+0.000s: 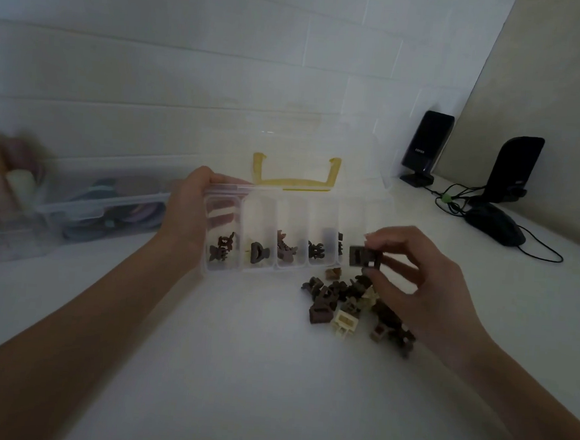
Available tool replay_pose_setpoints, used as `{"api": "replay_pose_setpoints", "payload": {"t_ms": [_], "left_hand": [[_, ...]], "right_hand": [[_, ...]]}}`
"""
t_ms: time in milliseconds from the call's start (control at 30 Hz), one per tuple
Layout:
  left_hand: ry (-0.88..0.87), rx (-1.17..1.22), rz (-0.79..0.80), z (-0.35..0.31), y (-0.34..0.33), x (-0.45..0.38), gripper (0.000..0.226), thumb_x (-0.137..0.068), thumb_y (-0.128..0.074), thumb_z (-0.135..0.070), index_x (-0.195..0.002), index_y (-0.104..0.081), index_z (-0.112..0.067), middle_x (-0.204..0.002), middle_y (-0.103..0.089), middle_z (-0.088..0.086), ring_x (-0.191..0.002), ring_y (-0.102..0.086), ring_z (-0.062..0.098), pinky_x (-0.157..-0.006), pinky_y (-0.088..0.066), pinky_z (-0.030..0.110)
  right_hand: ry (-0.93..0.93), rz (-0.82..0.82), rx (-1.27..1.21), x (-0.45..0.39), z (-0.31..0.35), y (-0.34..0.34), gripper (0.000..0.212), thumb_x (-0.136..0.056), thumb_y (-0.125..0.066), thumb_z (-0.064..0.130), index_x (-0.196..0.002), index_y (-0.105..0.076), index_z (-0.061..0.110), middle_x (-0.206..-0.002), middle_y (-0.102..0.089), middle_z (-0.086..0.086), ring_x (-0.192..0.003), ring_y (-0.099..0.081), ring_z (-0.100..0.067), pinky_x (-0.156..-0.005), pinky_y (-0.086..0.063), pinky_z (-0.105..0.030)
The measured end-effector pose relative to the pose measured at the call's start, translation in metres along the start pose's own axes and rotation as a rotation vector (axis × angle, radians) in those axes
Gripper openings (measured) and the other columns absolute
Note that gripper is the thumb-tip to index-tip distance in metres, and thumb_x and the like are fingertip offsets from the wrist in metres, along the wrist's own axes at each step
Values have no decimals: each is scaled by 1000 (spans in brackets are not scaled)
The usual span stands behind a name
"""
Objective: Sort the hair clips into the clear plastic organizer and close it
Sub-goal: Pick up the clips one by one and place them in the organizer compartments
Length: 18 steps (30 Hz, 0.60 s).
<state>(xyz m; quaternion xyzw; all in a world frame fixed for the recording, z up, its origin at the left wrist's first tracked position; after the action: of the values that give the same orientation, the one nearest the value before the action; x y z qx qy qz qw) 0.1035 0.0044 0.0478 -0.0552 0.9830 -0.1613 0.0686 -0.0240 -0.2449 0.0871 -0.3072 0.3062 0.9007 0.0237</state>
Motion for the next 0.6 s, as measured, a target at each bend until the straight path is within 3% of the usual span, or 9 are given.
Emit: {"api": "replay_pose_setpoints", "payload": {"t_ms": [200, 400, 600], "left_hand": [[-6, 8, -27, -2, 0, 3, 34, -82, -39, -19, -61, -66, -17, -67, -70, -4, -79, -60, 18, -68, -48, 28], [-12, -37, -6, -2, -1, 2, 28, -82, -38, -20, -74, -64, -11, -76, -68, 1, -78, -61, 18, -69, -48, 28], [11, -31, 60, -3, -5, 4, 27, -76, -41, -23, -81, -62, -8, -74, -70, 2, -74, -65, 16, -68, -50, 25]], "right_hand": [[92, -43, 227, -37, -2, -3, 31, -79, -65, 0, -100, -59, 22, -97, -63, 18, -90, -59, -7, -83, -48, -21], [96, -66, 231, -35, -12, -4, 30, -79, -66, 1, -100, -60, 22, -96, -62, 19, -89, -59, -7, -80, -45, -14], [112, -120, 133, -31, -7, 3, 28, -79, -67, 2, -99, -61, 20, -95, -64, 15, -87, -61, -12, -80, -50, -26]]}}
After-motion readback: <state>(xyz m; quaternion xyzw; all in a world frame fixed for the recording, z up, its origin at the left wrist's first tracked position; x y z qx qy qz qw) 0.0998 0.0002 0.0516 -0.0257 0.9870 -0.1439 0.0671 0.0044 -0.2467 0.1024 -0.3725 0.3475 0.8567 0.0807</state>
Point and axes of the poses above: each hand's wrist, its own x-axis away from the middle knuckle, its own y-axis out of the back of the hand, z = x × y, the point moved 9 cm from there along -x, towards the middle knuckle
